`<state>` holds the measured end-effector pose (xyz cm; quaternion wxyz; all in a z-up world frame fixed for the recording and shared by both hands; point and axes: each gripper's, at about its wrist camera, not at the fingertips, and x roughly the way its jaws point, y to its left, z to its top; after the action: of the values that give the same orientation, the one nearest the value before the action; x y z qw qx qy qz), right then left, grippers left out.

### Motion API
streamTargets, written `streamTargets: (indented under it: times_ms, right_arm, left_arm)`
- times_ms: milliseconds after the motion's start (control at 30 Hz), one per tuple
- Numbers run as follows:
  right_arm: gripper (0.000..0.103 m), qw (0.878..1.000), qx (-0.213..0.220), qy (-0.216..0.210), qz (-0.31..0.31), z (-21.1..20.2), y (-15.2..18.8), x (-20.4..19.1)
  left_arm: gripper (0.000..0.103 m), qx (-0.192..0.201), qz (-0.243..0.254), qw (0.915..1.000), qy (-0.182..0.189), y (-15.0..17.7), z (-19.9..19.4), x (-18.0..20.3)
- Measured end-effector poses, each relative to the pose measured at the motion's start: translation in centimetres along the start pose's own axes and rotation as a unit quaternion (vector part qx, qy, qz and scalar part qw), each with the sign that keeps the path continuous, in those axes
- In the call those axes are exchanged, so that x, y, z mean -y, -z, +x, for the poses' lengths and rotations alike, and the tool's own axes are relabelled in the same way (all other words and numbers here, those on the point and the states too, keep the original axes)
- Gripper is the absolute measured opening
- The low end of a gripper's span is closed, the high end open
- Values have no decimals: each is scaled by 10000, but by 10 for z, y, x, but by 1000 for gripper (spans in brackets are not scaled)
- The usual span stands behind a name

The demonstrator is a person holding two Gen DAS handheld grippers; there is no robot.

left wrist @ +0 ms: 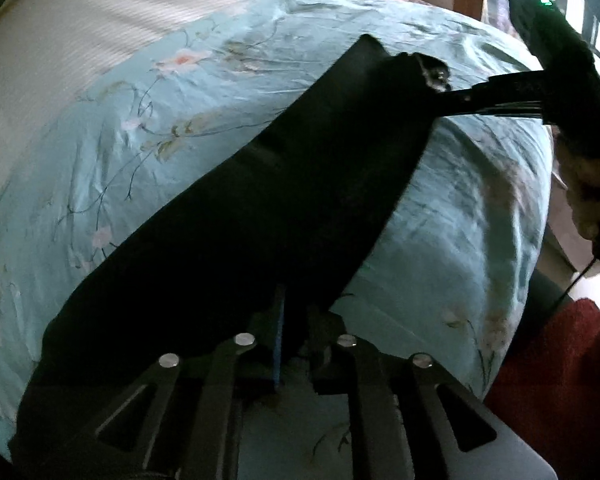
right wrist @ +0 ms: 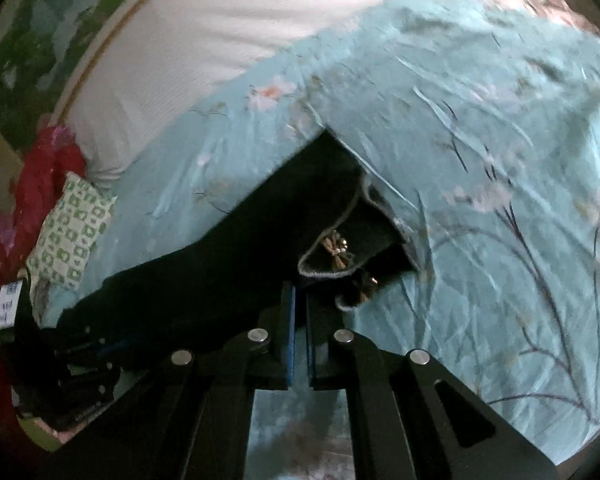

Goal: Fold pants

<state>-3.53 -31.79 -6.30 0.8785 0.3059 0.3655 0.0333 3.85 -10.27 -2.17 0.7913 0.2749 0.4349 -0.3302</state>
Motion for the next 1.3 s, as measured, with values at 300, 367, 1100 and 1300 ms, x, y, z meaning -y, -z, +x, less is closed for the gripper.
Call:
streamTargets:
  times_ms: [300,367,1100,1300]
  right_arm:
    - [34,9991,97,-42,404,-20,2,14]
    - [50,9987,177,-46,478,-23,5,18]
    - [11,9933,533,-562,860,-6,6,49]
    - [11,9941,522,-612,726,-5,5,51]
  left_arm:
    - [43,409,-590,9964,450,-35,-30,-36]
    - [49,465,-737,9947,546,-53,-26,-46]
    - [63,-746,-59,9777,1962,-207,128,7]
    - [16,-653,-112,9675,2442,-208,131,14]
